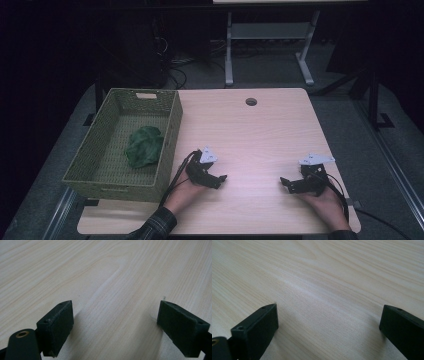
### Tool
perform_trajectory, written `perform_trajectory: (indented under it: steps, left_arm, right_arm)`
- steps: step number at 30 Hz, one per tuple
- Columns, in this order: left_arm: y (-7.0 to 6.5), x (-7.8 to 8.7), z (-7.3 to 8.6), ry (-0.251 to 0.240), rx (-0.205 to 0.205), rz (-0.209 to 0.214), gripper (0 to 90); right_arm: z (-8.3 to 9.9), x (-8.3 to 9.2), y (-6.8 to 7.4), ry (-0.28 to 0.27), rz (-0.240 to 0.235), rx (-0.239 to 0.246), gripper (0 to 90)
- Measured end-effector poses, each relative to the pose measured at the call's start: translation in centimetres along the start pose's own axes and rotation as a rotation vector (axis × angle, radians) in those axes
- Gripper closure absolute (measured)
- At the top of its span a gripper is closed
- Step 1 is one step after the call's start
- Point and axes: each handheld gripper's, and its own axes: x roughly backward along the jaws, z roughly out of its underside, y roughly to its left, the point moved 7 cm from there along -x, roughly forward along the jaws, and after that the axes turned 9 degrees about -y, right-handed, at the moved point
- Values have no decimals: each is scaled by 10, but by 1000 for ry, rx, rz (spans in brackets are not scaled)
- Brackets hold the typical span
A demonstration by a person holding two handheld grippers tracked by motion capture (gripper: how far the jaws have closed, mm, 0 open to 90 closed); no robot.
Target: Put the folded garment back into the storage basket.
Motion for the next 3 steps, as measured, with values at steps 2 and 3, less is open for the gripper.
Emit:
perform_trajectory:
  steps: [2, 3]
  left_arm:
    - [0, 0, 0, 0, 1, 0, 132]
    - [0, 0, 0, 0, 1, 0, 132]
  right_arm:
    - [0, 0, 0, -2, -1, 0, 17]
    - [0, 0, 0, -2, -1, 1, 17]
